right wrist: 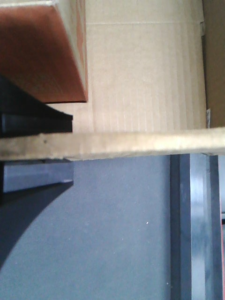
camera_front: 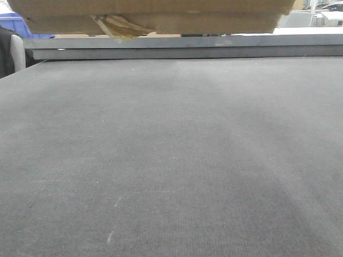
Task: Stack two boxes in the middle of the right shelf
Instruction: 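Lift the stacked boxes upward with both grippers off the table, then carry the boxes with both grippers while driving past the red bench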
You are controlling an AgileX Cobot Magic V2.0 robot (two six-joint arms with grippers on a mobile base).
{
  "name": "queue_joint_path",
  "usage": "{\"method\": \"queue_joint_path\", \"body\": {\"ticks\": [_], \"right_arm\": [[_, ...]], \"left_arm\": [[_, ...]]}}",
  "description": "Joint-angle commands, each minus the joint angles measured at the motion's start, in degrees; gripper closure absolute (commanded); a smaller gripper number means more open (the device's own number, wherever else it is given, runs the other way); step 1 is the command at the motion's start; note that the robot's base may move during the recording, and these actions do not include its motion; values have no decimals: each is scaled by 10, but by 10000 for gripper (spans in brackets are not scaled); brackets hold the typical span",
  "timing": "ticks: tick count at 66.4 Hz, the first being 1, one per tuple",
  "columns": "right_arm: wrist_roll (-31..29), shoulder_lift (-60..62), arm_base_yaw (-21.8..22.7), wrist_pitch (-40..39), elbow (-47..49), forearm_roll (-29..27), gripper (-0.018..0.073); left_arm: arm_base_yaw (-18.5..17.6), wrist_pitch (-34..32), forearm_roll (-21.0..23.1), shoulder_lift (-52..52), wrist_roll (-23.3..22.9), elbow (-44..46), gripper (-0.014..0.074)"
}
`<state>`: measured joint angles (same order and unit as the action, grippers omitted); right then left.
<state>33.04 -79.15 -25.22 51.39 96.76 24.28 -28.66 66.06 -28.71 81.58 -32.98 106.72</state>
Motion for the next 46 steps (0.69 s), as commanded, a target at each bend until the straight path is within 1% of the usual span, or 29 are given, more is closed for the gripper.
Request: {"method": "queue_joint_path", "body": {"ticks": [1, 46], "right_arm": [[4, 10, 6, -35, 7, 31, 711], [4, 9, 6, -35, 7, 31, 711]], "left_arm": [[5, -11, -15, -5, 0, 9, 708], [5, -11, -15, -5, 0, 9, 708]]}}
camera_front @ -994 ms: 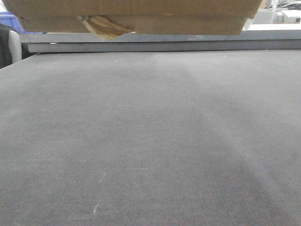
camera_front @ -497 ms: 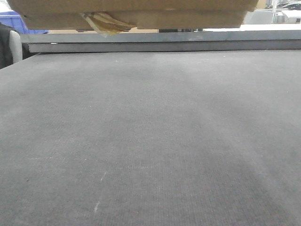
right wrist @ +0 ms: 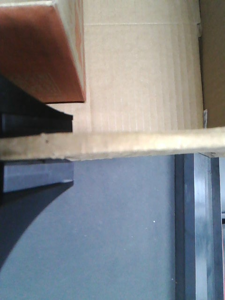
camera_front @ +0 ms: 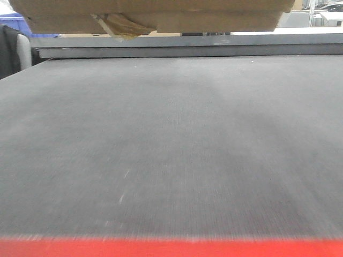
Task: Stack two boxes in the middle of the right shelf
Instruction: 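Carry the boxes with both grippers while driving past the red bench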
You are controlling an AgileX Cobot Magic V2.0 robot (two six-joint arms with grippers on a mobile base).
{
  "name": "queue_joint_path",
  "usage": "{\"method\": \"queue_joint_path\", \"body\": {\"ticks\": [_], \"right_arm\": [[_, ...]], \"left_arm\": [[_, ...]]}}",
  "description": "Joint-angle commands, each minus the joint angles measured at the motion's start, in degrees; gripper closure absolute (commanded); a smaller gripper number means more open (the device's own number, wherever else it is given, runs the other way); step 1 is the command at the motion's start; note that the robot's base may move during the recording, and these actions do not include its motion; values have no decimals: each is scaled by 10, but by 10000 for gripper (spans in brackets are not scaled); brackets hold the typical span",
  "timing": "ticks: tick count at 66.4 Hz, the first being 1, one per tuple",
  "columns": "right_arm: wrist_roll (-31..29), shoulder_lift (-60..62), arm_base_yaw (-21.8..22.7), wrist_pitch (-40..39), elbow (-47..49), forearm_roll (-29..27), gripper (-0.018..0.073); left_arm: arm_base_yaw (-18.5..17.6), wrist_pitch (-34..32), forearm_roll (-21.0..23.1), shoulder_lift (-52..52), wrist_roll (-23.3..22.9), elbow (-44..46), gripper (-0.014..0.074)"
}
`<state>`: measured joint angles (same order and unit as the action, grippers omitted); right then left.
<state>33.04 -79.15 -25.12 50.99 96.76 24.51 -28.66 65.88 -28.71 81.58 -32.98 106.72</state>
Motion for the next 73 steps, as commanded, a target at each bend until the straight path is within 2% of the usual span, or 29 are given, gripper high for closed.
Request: {"method": "queue_joint_path", "body": {"ticks": [1, 73], "right_arm": [[4, 9, 5, -31, 7, 29, 711], [4, 9, 5, -35, 7, 29, 711]], "left_arm": [[5, -9, -15, -5, 0, 9, 708], [5, -9, -15, -5, 0, 9, 708]]}}
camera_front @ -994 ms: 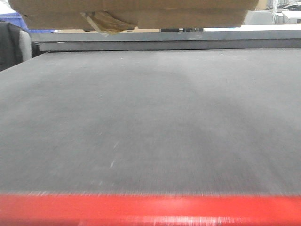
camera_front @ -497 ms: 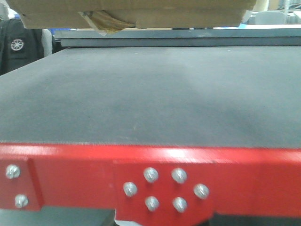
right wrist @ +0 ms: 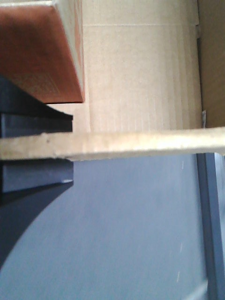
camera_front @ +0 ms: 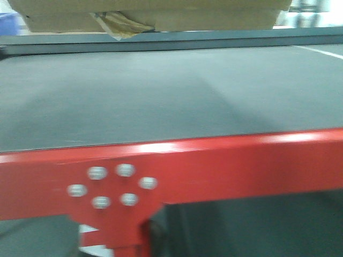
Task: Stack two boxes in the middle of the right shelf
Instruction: 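Carry the boxes with both grippers while driving past the red bench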
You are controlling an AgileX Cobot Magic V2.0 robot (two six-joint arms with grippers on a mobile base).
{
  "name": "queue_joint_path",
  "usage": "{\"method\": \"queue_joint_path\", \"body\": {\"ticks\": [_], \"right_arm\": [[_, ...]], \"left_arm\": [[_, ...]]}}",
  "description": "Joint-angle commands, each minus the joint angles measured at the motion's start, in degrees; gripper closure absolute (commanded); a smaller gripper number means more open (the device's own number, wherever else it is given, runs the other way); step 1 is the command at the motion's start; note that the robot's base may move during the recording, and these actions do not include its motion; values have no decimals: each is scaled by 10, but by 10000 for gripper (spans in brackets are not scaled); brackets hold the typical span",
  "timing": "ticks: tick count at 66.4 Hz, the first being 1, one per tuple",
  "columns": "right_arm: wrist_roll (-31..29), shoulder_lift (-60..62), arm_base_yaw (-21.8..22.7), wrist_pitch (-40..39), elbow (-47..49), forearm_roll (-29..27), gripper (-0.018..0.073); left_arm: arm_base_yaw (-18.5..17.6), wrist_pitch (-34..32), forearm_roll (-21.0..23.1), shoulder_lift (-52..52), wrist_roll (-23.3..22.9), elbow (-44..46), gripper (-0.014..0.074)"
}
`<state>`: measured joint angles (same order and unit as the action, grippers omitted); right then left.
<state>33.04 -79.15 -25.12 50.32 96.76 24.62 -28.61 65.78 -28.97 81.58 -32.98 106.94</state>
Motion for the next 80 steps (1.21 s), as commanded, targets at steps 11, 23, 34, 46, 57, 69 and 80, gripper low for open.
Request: {"method": "queue_joint_path", "body": {"ticks": [11, 23, 34, 46, 57, 69, 80], "right_arm": [[4, 9, 5, -28, 7, 28, 711], [4, 9, 5, -28, 7, 28, 711], [4, 9, 5, -28, 7, 28, 711], [4, 9, 5, -28, 7, 28, 711], [4, 9, 5, -28, 7, 28, 711], [4, 9, 5, -28, 7, 28, 711], [4, 9, 5, -28, 7, 28, 711]], "left_arm": [[4, -8, -13, -5, 0, 7, 708], [4, -8, -13, -5, 0, 7, 708], [4, -8, -13, -5, 0, 7, 708], [4, -8, -13, -5, 0, 7, 708], [4, -8, -13, -5, 0, 7, 708], [4, -8, -13, -5, 0, 7, 708], [4, -8, -13, -5, 0, 7, 708]]}}
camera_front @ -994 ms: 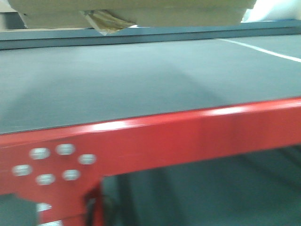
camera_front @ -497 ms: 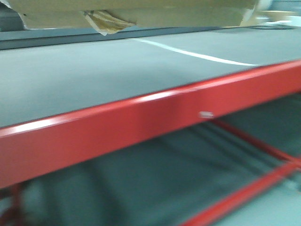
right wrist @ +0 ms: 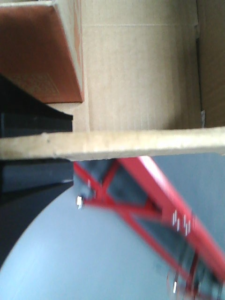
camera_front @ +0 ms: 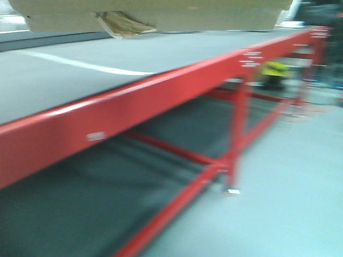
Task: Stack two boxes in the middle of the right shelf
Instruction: 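Carry the boxes with both grippers while driving past the red bench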
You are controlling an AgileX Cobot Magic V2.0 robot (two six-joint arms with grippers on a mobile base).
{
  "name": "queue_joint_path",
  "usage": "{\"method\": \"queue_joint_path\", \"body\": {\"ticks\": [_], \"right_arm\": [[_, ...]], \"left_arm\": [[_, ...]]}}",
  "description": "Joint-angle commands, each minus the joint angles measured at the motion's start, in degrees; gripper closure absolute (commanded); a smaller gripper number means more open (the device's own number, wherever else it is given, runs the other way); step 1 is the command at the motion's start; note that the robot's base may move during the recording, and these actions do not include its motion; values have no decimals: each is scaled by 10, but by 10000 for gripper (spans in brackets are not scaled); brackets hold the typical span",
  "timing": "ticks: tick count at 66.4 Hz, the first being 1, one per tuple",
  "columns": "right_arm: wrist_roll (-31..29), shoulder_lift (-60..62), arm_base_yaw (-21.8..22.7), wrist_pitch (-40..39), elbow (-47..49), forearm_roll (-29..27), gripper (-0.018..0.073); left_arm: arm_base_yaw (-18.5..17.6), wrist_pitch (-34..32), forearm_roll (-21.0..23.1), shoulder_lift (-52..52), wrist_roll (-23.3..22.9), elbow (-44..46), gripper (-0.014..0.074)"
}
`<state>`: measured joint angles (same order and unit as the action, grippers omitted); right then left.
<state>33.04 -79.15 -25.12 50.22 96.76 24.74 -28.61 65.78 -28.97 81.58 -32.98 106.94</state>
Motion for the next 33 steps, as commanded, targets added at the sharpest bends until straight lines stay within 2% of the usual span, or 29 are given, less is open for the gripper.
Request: {"method": "queue_joint_path", "body": {"ticks": [1, 33], "right_arm": [[4, 9, 5, -27, 7, 26, 711], [4, 9, 5, -27, 7, 26, 711]], "left_arm": [[4, -8, -13, -5, 0, 7, 708], [4, -8, -14, -5, 0, 7, 708]]}}
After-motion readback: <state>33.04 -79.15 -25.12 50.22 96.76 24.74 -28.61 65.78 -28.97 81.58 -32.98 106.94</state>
